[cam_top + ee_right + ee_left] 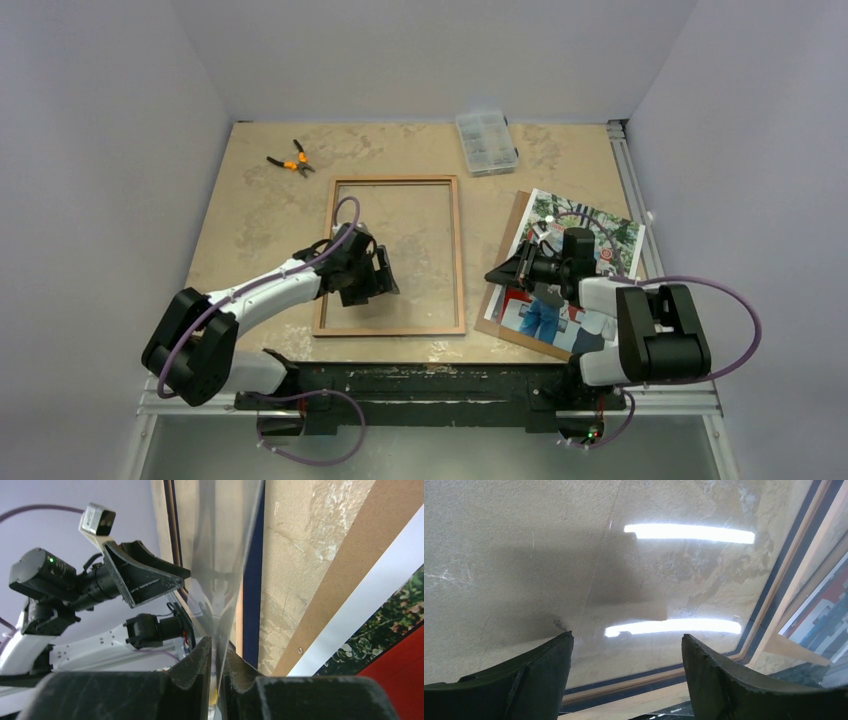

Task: Put the photo into the frame
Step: Pick up the photo frame item at the center of the board, then adjust the photo frame at the center of the board.

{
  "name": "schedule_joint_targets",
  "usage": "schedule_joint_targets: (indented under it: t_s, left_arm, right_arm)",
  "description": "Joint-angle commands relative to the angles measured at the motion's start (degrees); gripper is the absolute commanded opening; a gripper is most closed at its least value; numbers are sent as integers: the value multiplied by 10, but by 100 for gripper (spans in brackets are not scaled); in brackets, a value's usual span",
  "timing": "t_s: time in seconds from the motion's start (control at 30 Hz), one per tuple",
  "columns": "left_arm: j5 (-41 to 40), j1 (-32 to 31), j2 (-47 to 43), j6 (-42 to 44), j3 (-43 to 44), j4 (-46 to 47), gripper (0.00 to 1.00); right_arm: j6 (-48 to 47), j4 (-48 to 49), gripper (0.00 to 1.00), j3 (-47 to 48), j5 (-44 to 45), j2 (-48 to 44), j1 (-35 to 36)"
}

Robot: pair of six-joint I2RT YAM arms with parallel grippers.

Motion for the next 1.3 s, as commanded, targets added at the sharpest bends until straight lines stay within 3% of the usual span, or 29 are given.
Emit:
schedule_joint_targets:
  t_s: [0.0,0.07,0.23,0.5,0.8,1.27]
  left_arm:
    - [12,3,-3,14,-1,20,78]
    - [12,3,-14,16,-1,20,83]
    - [9,3,-72,30,-6,21,90]
    - [15,-8,-104,41,-16,37,85]
    - [-42,-98,17,27,60,-9,68]
    - [-22,-226,205,4,195,7,61]
  right_arm:
    - [20,29,5,-1,23,-23,2]
    - [17,14,0,4,26,-37,2]
    - [-32,-122,0,48,58,-103,2]
    - [-57,-320,0,182,158,-249,2]
    - [-92,-501,0,346,319,-315,2]
    - [-149,-622,0,483,450,-302,1]
